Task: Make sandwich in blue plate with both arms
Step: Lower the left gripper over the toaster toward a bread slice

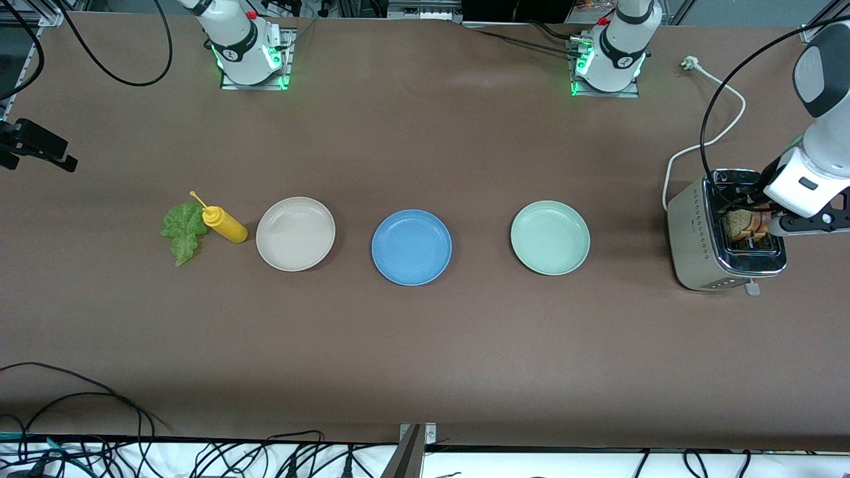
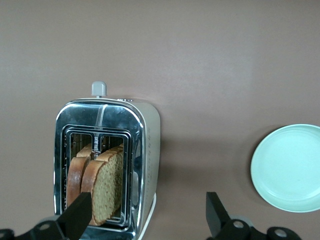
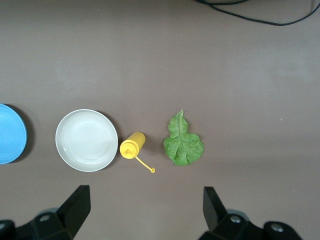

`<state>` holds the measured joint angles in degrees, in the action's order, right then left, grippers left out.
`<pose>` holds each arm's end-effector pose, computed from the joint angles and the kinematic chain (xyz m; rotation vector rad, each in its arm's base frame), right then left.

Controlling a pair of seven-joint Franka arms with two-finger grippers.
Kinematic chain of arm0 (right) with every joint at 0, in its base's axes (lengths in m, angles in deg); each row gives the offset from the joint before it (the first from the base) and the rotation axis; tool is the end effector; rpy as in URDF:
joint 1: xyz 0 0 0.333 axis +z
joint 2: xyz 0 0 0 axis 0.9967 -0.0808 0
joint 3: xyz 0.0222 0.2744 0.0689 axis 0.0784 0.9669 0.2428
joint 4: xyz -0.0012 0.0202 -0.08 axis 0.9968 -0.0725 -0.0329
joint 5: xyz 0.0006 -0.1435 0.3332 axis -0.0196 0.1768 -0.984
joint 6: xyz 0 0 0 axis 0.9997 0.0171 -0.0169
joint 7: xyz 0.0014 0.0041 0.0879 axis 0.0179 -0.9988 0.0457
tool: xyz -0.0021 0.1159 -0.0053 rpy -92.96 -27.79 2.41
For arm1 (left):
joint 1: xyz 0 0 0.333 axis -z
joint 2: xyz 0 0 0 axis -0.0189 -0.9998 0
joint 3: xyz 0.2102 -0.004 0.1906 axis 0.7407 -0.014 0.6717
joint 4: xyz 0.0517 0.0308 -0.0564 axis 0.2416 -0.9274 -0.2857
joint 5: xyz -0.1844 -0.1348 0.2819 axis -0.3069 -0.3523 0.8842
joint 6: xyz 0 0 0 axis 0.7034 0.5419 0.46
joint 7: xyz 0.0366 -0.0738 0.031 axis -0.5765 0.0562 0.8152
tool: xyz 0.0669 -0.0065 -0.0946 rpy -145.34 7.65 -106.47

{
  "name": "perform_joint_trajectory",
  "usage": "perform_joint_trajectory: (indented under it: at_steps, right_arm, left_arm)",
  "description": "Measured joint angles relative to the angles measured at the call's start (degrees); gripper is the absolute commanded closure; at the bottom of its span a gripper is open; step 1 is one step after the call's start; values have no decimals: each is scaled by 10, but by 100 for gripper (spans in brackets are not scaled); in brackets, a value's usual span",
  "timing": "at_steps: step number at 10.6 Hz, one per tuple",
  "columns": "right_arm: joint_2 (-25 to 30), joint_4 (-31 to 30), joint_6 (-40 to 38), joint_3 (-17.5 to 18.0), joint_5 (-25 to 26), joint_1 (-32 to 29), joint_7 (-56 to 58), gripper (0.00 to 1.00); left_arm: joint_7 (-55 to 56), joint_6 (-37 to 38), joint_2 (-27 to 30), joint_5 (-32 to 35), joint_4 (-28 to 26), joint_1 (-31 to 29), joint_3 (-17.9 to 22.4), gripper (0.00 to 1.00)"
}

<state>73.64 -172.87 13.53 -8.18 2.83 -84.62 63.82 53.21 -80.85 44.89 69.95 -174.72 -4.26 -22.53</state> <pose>0.5350 -0.0454 0.5875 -3.1049 0.0778 -0.0462 0.5442 0.0423 0.4571 -3.0152 -0.0870 0.0006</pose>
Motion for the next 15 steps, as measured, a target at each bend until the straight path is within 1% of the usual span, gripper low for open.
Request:
perform_joint_trajectory:
  at_steps: [2,3,10,15]
  right_arm:
    - [0,0,0,0,0,0,0,0]
    - [0,0,0,0,0,0,0,0]
    - [0,0,-1,0,0,0,0,0]
    - [0,0,-1,0,0,0,0,0]
  left_arm:
    - [-29,-29,-9,0,-26,-17,1,0]
    - [-34,-32,-14,0,-31,-22,1,0]
    - [-85,-39,-67,0,-33,-68,1,0]
    - [-86,-40,-86,0,-33,-77,1,0]
